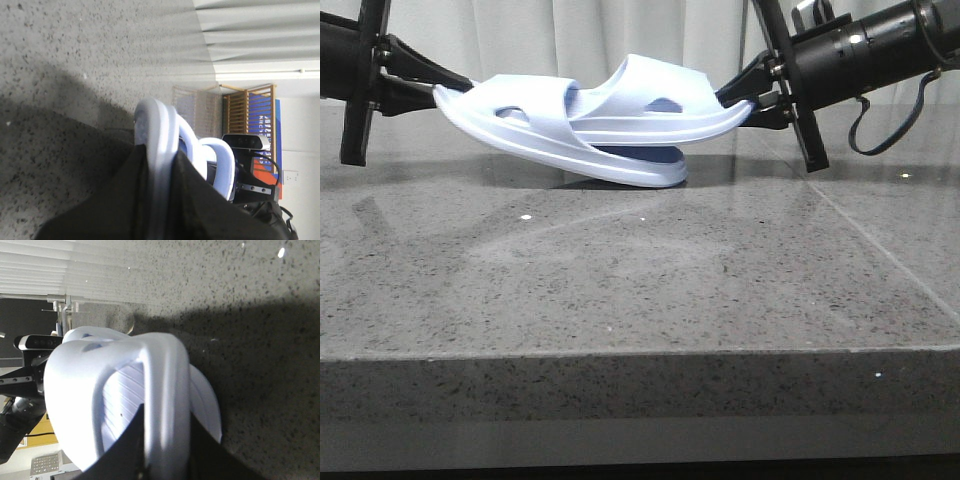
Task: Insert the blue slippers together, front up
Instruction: 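Lower both nested slippers onto the table with both grippers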
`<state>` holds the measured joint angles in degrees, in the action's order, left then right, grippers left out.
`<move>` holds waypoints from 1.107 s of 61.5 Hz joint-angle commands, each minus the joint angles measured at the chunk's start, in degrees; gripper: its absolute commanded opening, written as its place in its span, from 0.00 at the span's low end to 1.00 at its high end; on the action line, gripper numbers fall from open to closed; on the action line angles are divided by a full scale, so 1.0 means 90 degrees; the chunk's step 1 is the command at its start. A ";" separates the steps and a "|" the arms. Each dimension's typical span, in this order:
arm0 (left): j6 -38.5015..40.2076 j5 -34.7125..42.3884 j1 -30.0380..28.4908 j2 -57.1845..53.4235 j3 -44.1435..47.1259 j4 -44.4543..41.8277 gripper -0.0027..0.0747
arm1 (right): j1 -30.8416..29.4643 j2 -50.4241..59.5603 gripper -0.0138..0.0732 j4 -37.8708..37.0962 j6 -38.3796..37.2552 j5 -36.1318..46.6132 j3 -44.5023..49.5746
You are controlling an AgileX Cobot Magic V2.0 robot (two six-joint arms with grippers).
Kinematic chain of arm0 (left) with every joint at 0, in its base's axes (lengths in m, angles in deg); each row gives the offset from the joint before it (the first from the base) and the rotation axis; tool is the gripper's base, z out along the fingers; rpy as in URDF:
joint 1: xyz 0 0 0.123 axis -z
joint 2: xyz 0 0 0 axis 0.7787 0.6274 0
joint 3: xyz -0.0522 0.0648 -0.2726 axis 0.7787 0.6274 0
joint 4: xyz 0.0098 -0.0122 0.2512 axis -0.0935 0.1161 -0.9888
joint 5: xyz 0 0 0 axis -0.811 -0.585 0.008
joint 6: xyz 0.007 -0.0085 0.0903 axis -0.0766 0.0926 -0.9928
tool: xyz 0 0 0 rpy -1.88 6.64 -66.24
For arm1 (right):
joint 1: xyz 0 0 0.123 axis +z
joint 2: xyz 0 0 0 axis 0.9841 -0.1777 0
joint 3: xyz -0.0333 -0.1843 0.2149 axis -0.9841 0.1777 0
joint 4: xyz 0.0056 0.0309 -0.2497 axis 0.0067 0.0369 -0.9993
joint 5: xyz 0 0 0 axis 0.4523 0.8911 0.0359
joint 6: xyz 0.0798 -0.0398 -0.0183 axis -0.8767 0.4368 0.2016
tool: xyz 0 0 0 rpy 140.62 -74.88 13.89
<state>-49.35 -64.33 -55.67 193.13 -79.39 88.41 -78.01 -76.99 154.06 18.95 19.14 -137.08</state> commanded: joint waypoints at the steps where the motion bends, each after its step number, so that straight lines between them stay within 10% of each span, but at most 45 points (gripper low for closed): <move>1: 0.0017 -0.0685 0.0346 -0.0313 -0.0135 0.0667 0.01 | 0.0287 0.0364 0.02 0.0722 0.0088 -0.0624 -0.0147; 30: -0.0198 -0.0559 0.0516 -0.0313 -0.0135 0.0675 0.01 | 0.0224 0.0364 0.03 0.0717 0.0088 -0.0622 -0.0147; 51: -0.0309 -0.0607 -0.0011 -0.0313 -0.0135 0.0120 0.02 | -0.0339 0.0364 0.45 0.0375 0.0088 -0.0819 -0.0206; 68: -0.0375 -0.0737 -0.0251 -0.0313 -0.0135 -0.0404 0.60 | -0.0531 0.0364 0.52 -0.0288 -0.0060 -0.1001 -0.0689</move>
<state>-52.37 -67.55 -57.64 193.13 -79.39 82.66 -82.18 -77.07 150.34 18.69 13.18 -140.08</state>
